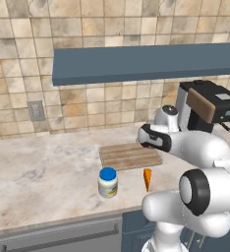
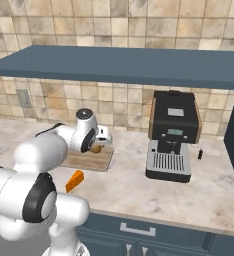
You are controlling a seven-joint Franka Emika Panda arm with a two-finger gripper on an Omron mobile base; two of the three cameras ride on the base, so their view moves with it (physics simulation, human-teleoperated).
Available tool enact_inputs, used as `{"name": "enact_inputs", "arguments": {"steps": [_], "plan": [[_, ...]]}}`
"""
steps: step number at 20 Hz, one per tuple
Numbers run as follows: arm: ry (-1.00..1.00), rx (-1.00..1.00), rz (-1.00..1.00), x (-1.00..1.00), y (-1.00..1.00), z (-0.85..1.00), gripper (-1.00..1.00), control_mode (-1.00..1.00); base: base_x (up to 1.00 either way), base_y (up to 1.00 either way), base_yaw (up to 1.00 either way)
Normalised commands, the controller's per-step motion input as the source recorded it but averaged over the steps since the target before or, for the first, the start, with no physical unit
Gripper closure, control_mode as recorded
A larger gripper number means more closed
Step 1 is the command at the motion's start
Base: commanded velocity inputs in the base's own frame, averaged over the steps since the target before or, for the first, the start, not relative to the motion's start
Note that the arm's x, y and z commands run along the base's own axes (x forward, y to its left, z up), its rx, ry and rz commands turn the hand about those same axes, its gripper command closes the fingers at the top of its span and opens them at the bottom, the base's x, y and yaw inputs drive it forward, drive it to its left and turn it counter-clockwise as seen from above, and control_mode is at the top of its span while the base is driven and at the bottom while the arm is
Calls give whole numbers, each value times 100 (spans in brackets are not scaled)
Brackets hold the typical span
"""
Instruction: Retrieve the reheated potato from the microwave, then place the potato, cheese, and condiment on the cutting board.
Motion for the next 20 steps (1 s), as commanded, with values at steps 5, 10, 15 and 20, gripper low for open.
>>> {"name": "enact_inputs", "arguments": {"steps": [5,10,15,20], "plan": [[0,0,0,9,-3,-36,100,-100,0,0,0],[2,-2,0,14,0,-37,100,-100,0,0,0],[4,0,0,18,-3,-29,100,-100,0,0,0],[1,0,0,15,-3,-13,100,-100,0,0,0]]}}
